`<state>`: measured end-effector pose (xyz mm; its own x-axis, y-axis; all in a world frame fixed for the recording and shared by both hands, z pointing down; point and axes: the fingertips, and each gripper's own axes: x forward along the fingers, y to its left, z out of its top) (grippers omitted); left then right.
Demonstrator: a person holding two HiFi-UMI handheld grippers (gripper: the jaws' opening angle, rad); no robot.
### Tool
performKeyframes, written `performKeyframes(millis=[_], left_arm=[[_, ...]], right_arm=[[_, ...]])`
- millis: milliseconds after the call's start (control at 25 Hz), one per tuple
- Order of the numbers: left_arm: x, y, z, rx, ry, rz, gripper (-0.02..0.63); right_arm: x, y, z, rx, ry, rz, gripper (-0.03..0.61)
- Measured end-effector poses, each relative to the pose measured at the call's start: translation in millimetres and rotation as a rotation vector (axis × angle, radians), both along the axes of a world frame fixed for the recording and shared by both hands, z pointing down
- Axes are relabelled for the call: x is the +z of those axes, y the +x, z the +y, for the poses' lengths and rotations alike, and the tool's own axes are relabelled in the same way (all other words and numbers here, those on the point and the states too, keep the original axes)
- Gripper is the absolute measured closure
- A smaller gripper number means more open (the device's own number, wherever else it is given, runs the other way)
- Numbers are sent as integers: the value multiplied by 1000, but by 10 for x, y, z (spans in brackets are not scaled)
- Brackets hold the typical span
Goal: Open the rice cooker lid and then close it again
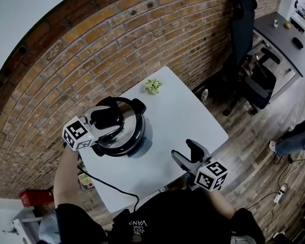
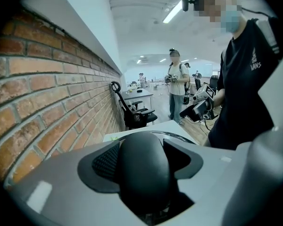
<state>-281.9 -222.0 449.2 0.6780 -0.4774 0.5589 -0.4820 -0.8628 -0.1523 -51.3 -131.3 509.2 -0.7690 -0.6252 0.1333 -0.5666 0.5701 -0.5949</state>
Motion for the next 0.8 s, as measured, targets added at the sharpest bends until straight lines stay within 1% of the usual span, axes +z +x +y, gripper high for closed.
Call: performKeyframes(millis=[480, 640, 800], left_arm=[[24, -16, 7, -21, 0, -81, 331], [18, -77, 75, -4, 8, -84, 331], [17, -42, 61, 23, 19, -83, 331]], right_arm=[[-23, 125, -8, 16, 0, 9, 245], [-27, 105, -34, -1, 1, 8, 244], [-6, -10, -54, -31, -3, 8, 244]])
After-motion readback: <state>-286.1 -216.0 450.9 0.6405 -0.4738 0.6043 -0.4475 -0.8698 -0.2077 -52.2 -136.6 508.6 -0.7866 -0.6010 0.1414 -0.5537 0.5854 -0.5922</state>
